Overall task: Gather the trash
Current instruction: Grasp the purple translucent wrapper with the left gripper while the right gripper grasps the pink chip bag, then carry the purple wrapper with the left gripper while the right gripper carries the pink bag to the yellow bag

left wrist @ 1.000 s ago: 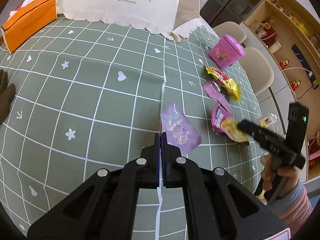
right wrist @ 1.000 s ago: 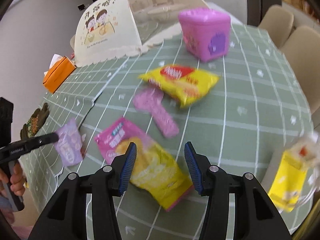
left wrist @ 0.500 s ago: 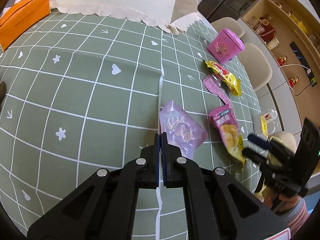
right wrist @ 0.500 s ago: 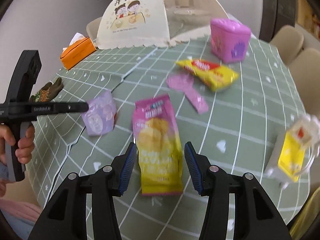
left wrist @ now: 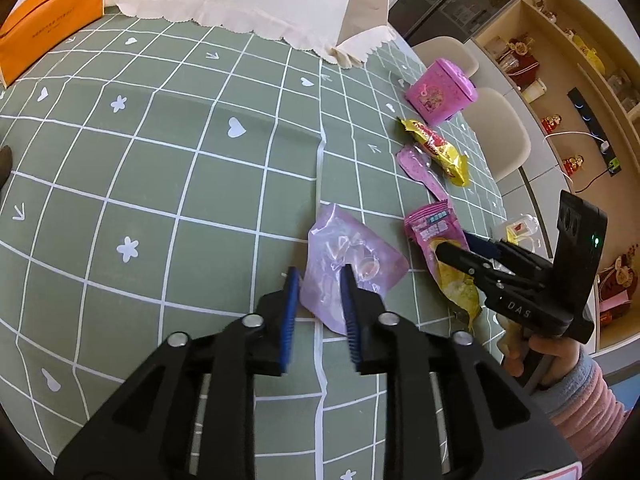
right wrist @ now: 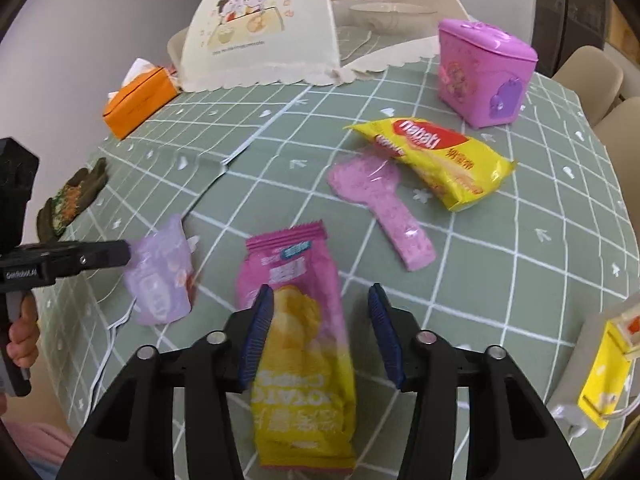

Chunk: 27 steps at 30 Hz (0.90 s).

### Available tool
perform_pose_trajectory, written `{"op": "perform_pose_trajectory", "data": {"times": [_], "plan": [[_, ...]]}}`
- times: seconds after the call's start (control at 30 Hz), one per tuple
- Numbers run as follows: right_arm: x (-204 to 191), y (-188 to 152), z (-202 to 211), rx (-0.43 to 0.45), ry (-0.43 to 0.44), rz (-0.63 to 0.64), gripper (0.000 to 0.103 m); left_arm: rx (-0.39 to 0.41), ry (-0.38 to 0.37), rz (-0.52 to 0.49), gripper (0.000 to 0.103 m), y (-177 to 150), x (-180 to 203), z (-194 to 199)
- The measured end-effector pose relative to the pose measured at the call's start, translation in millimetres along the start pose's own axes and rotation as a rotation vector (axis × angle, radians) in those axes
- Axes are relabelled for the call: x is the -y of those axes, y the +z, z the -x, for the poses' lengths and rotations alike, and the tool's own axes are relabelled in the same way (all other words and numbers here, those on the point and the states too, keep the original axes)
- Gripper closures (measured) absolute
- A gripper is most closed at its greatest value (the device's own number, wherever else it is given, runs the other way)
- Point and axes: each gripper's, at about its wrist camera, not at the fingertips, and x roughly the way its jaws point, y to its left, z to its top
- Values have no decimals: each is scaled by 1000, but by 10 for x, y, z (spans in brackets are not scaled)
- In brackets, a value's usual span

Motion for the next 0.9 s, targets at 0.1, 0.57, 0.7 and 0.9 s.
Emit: {"op": "perform_pose_trajectory", "data": {"times": [0.1,0.57,0.7,0.9], "plan": [[-57,-95,74,32,-57,25,86,1,15,-9,79,-11,21,-12],[241,-397,784,109,-36,-235,94,15,80,23,90,-39,165,-230],[301,-558,987,122,-67,-237,94,33,62,6,100,-67,366,-219],[469,-798,1525,195,-99,-216,94,130,33,-40,102,-109,902,107]]}}
